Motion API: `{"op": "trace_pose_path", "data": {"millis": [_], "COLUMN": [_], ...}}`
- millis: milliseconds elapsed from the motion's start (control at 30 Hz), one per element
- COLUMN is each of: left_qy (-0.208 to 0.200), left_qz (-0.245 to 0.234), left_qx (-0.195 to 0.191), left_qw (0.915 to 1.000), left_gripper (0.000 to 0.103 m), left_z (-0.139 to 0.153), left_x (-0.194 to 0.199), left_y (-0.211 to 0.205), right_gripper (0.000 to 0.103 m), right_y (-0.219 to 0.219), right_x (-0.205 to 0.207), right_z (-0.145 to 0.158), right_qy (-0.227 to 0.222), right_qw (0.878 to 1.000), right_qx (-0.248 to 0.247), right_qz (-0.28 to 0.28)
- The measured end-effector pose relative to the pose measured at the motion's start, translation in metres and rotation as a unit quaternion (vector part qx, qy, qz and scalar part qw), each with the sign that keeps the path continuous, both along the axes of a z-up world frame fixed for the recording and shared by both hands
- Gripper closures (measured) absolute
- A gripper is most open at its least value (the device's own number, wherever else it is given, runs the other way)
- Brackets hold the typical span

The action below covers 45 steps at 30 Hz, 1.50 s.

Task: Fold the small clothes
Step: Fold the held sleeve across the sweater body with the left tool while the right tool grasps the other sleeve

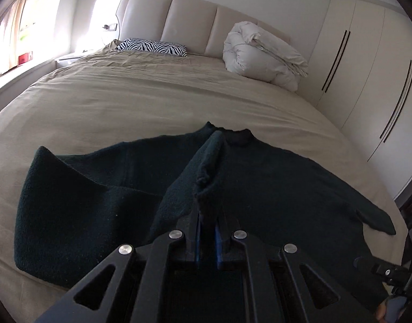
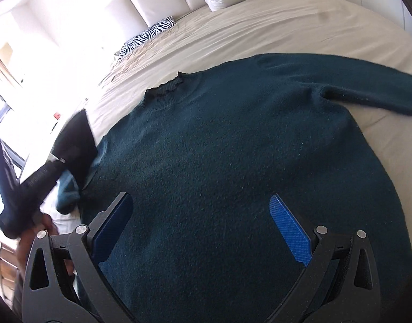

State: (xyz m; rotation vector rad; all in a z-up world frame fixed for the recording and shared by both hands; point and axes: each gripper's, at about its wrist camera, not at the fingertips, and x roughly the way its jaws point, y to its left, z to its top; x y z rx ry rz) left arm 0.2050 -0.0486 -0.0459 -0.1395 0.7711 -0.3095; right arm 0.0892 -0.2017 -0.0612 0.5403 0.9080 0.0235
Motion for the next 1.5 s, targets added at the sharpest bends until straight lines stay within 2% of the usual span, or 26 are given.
{"op": "trace_pose_path", "data": {"millis": [100, 200, 233, 267, 300, 333, 433, 500, 567, 633, 667, 700, 800, 867, 933, 1133, 1200, 1300, 1367, 1433, 1500], "left_qy": [0.035, 0.030, 0.026, 0.020, 0.011, 0.000, 0.016, 0.015, 0.010, 0.012, 0.014, 0.012, 0.013, 0.024, 0.029, 0.005, 0.000, 0.003, 0.010, 0.015, 0.017], "left_qz": [-0.015, -0.009, -0.009, -0.003, 0.007, 0.012, 0.008, 0.007, 0.009, 0.016, 0.018, 0.021, 0.047, 0.065, 0.087, 0.135, 0.142, 0.133, 0.120, 0.110, 0.099], "left_qx": [0.026, 0.010, 0.008, 0.015, 0.026, 0.028, 0.016, -0.002, -0.022, -0.033, -0.043, -0.056, -0.087, -0.124, -0.149, -0.175, -0.180, -0.187, -0.190, -0.195, -0.201], "left_qw": [0.9989, 0.9995, 0.9996, 0.9997, 0.9996, 0.9995, 0.9997, 0.9999, 0.9997, 0.9993, 0.9988, 0.9981, 0.9951, 0.9899, 0.9847, 0.9754, 0.9733, 0.9734, 0.9743, 0.9745, 0.9745], "left_gripper": [0.092, 0.083, 0.066, 0.039, 0.026, 0.020, 0.020, 0.020, 0.020, 0.020, 0.020, 0.020, 0.024, 0.032, 0.034, 0.034, 0.036, 0.048, 0.064, 0.071, 0.072], "left_z": [-0.034, -0.029, -0.026, -0.024, -0.022, -0.020, -0.020, -0.017, -0.013, -0.012, -0.010, -0.009, -0.005, -0.002, 0.001, 0.019, 0.024, 0.027, 0.028, 0.029, 0.030], "left_x": [0.002, -0.007, -0.010, -0.014, -0.017, -0.021, -0.022, -0.027, -0.036, -0.045, -0.049, -0.055, -0.069, -0.072, -0.071, -0.059, -0.052, -0.036, -0.025, -0.014, -0.006], "left_y": [-0.006, 0.003, 0.007, 0.007, 0.010, 0.013, 0.018, 0.026, 0.036, 0.047, 0.053, 0.062, 0.093, 0.119, 0.144, 0.197, 0.207, 0.211, 0.207, 0.203, 0.197], "right_gripper": [0.006, 0.019, 0.020, 0.020, 0.022, 0.024, 0.024, 0.024, 0.031, 0.054, 0.060, 0.074, 0.094, 0.095, 0.096, 0.096, 0.096, 0.096, 0.096, 0.096, 0.096], "right_y": [-0.016, -0.014, -0.011, -0.006, 0.001, 0.007, 0.032, 0.046, 0.059, 0.073, 0.080, 0.089, 0.098, 0.094, 0.084, 0.028, 0.010, -0.029, -0.042, -0.058, -0.068], "right_x": [0.027, 0.060, 0.071, 0.081, 0.092, 0.104, 0.135, 0.150, 0.162, 0.173, 0.177, 0.180, 0.184, 0.188, 0.191, 0.198, 0.202, 0.200, 0.206, 0.195, 0.192], "right_z": [-0.018, -0.038, -0.043, -0.047, -0.050, -0.054, -0.062, -0.068, -0.069, -0.067, -0.067, -0.067, -0.062, -0.054, -0.039, -0.008, -0.006, -0.012, -0.013, -0.023, -0.023], "right_qy": [0.019, 0.039, 0.045, 0.047, 0.049, 0.053, 0.073, 0.100, 0.112, 0.123, 0.128, 0.131, 0.131, 0.123, 0.105, 0.068, 0.067, 0.066, 0.066, 0.065, 0.068], "right_qw": [0.997, 0.986, 0.982, 0.980, 0.975, 0.970, 0.952, 0.951, 0.953, 0.950, 0.951, 0.953, 0.963, 0.968, 0.975, 0.988, 0.990, 0.993, 0.995, 0.996, 0.996], "right_qx": [0.078, 0.159, 0.175, 0.189, 0.208, 0.229, 0.284, 0.276, 0.262, 0.256, 0.245, 0.226, 0.171, 0.148, 0.124, 0.090, 0.082, 0.069, 0.057, 0.047, 0.050], "right_qz": [0.015, 0.043, 0.045, 0.049, 0.056, 0.061, 0.089, 0.095, 0.104, 0.128, 0.139, 0.151, 0.163, 0.158, 0.150, 0.106, 0.088, 0.066, 0.057, 0.048, 0.040]}}
